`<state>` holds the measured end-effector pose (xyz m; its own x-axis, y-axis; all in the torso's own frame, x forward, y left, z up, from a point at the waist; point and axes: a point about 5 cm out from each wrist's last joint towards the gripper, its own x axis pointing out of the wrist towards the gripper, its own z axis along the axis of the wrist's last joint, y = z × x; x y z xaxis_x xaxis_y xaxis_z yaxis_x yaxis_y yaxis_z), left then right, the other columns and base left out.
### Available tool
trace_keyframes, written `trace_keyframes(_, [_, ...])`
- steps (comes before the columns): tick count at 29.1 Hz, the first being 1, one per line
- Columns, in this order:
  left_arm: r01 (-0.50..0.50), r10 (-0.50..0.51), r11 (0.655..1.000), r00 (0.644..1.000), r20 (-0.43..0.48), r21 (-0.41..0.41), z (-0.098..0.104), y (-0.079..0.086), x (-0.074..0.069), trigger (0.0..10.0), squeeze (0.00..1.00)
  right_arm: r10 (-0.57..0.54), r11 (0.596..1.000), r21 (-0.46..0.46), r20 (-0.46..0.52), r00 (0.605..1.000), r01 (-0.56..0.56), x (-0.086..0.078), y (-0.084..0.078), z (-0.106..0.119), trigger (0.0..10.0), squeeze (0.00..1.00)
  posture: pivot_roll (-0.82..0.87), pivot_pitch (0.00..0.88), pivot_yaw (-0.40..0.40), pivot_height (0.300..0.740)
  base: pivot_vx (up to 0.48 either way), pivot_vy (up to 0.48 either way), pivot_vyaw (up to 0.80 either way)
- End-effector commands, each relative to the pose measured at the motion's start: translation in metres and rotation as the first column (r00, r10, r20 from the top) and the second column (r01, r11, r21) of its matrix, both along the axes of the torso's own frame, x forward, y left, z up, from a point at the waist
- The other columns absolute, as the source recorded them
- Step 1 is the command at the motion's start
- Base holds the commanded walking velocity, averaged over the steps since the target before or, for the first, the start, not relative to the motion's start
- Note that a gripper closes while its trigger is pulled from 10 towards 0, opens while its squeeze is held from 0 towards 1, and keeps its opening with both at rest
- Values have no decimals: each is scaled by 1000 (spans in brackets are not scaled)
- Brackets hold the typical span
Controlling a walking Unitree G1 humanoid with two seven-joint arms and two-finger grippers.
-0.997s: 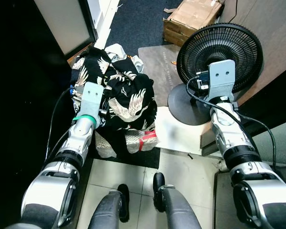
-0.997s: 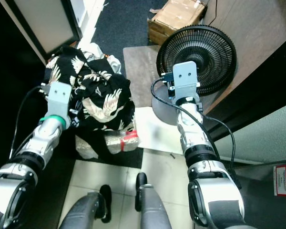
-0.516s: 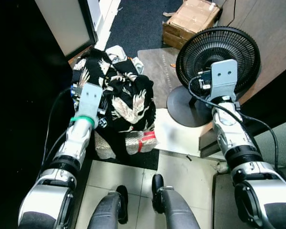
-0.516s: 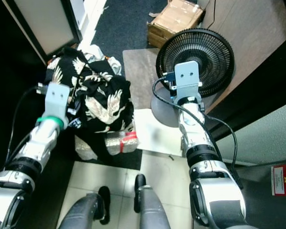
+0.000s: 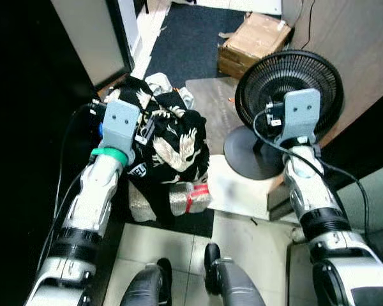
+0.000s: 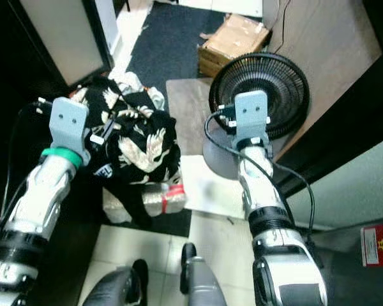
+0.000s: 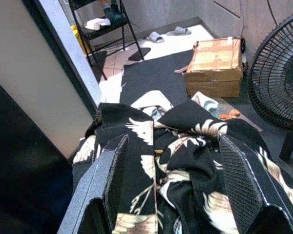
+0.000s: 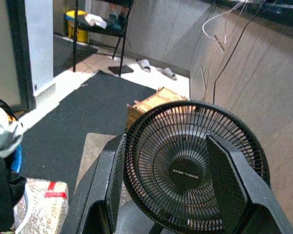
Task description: Clothes washing
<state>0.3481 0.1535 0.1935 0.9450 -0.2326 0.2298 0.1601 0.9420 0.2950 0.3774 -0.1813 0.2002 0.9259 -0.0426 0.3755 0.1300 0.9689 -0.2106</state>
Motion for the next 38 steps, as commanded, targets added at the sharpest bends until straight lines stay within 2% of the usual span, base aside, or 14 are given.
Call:
trace_keyframes(1, [9, -8, 1000, 999, -37, 20, -10, 1, -5, 10000, 1000, -8, 1000, 9, -15, 1000, 8, -4, -4, -7, 10000, 0, -17, 166, 68, 740, 0, 0, 0])
trace_keyframes(7, [-8, 9, 1000, 997, -79, 10, -18, 4, -22, 10000, 1000, 12, 1000, 16, -2, 1000, -12, -13, -3, -9, 10000, 0, -7, 135, 66, 740, 0, 0, 0])
trace_keyframes(8, [-11, 11, 1000, 997, -81, 7, -18, 3, -25, 10000, 0, 21, 1000, 22, 1, 1000, -21, -16, -1, -9, 10000, 0, -4, 123, 65, 740, 0, 0, 0])
trace_keyframes(18, [-20, 21, 1000, 995, -93, 6, -18, 0, -28, 10000, 0, 45, 998, 47, -9, 999, -45, -21, 7, -14, 10000, 0, -7, 98, 66, 740, 0, 0, 0])
trace_keyframes(19, [-27, 26, 1000, 995, -98, -8, -20, -2, -27, 0, 0, 49, 997, 56, -11, 999, -48, -22, 9, -14, 10000, 0, -19, 71, 68, 740, 0, 0, 0])
trace_keyframes(23, [-34, 33, 999, 995, -99, -17, -19, -2, -29, 0, 0, 44, 997, 63, -6, 999, -43, -27, 8, -14, 10000, 0, -18, 56, 68, 740, 0, 0, 0])
trace_keyframes(24, [-47, 46, 999, 993, -104, -14, -19, 0, -31, 784, 0, 43, 997, 63, -9, 999, -42, -30, 7, -15, 10000, 0, -18, 51, 69, 740, 0, 0, 0])
trace_keyframes(26, [-47, 46, 999, 993, -104, -14, -19, 0, -31, 784, 0, 43, 997, 63, -9, 999, -42, -30, 7, -15, 10000, 0, -18, 51, 69, 740, 0, 0, 0])
trace_keyframes(27, [-67, 65, 998, 992, -112, -9, -20, 2, -32, 8353, 0, 41, 997, 65, -11, 999, -41, -33, 7, -15, 10000, 0, -18, 51, 69, 740, 0, 0, 0])
trace_keyframes(28, [-92, 90, 996, 989, -119, -6, -21, 7, -34, 10000, 0, 43, 997, 66, -13, 999, -42, -37, 7, -17, 10000, 0, -18, 47, 67, 740, 0, 0, 0])
trace_keyframes(32, [-113, 111, 994, 985, -132, -9, -22, 13, -36, 10000, 0, 48, 997, 69, -23, 999, -46, -41, 8, -19, 10000, 0, -13, 45, 63, 740, 0, 0, 0])
trace_keyframes(33, [-110, 107, 994, 985, -134, -16, -22, 14, -38, 10000, 1000, 60, 996, 72, -30, 998, -58, -43, 9, -21, 10000, 447, -9, 43, 59, 740, 0, 0, 0])
trace_keyframes(34, [-110, 106, 994, 985, -134, -24, -22, 16, -41, 10000, 1000, 86, 993, 85, -36, 996, -83, -46, 11, -23, 10000, 1000, -5, 41, 58, 740, 0, 0, 0])
trace_keyframes(38, [-122, 118, 992, 984, -132, -20, -22, 17, -42, 10000, 1000, 99, 991, 95, -35, 994, -95, -46, 13, -23, 10000, 1000, -1, 39, 56, 740, 0, 0, 0])
